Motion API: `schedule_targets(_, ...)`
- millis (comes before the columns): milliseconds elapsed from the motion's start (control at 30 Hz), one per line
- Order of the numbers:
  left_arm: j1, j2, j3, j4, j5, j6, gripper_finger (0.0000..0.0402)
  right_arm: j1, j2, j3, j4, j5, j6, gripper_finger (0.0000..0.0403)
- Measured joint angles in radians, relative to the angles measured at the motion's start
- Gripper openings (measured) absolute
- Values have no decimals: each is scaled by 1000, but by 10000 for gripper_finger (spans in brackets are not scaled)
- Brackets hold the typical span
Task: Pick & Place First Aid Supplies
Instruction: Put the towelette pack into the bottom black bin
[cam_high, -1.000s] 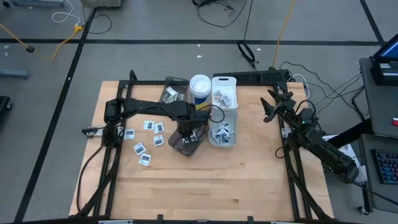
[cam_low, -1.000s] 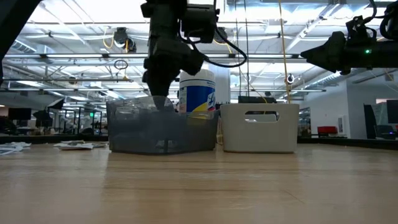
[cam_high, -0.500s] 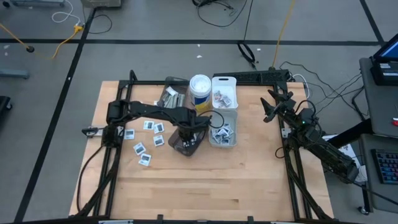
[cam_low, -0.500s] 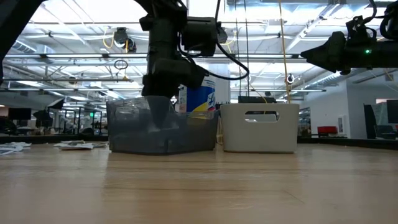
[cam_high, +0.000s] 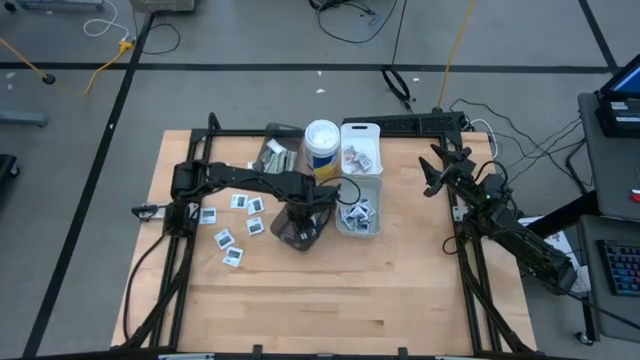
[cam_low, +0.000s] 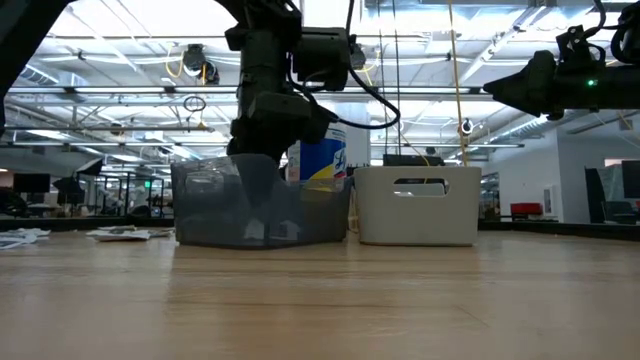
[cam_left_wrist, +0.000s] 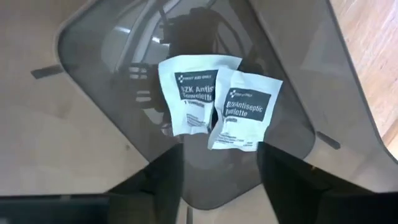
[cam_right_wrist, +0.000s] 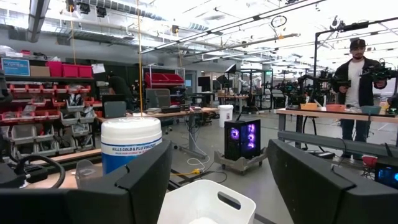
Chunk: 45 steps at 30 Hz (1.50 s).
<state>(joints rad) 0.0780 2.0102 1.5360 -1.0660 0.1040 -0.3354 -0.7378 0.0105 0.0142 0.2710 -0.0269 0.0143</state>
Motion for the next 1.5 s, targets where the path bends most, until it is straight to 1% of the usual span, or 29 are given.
schedule_targets(100,5,0,0,-3,0,-30,240,0,0,0,0,0,0,263)
schedule_targets(167,10,-9,0,-12,6,-86,258,0,0,0,0,0,0,263)
schedule_targets(333,39,-57,0,-60,20,-269,284,0,0,0,0,0,0,263)
schedule_targets(500,65,-105,0,-110,36,-433,289,0,0,0,0,0,0,263)
schedule_targets(633,84,-156,0,-150,45,-515,285,0,0,0,0,0,0,263)
schedule_targets(833,95,-228,1,-213,19,-543,271,0,0,0,0,0,0,263)
schedule_targets(933,82,-253,-11,-225,18,-548,265,0,0,0,0,0,0,263)
schedule_targets(1000,61,-283,-58,-198,19,-576,261,0,0,0,0,0,0,263)
schedule_targets(1167,-4,-373,-226,-110,58,-692,259,0,0,0,0,0,0,263)
schedule_targets(1267,-46,-422,-304,-100,61,-765,263,0,0,0,0,0,0,263)
schedule_targets(1500,-150,-529,-425,-97,59,-887,266,0,0,0,0,0,0,263)
